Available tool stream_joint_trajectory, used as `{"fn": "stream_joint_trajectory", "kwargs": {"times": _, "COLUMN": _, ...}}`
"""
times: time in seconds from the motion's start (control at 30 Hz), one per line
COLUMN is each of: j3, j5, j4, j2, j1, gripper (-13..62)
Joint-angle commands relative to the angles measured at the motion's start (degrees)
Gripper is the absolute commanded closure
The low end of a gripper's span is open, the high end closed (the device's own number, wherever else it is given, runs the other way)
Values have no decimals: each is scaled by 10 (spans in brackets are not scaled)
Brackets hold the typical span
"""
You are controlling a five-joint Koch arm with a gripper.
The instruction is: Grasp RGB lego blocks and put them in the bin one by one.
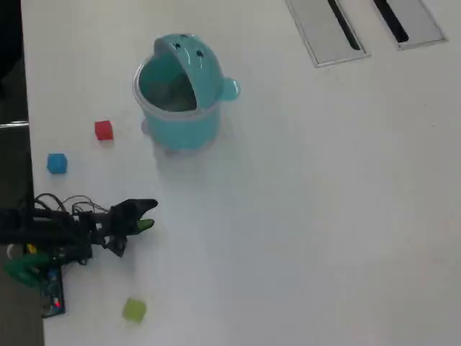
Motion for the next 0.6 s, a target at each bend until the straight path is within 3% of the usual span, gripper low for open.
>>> {"fn": "stream_joint_trajectory", "kwargs": {"times": 0.0, "j3": 39, "j5": -4, "j4": -115, "j2": 37, "j1": 0, "gripper": 156}}
{"fn": "stream_joint_trajectory", "kwargs": {"times": 0.57, "j3": 2, "j5": -185, "j4": -311, "j2": 38, "j1": -50, "gripper": 159}}
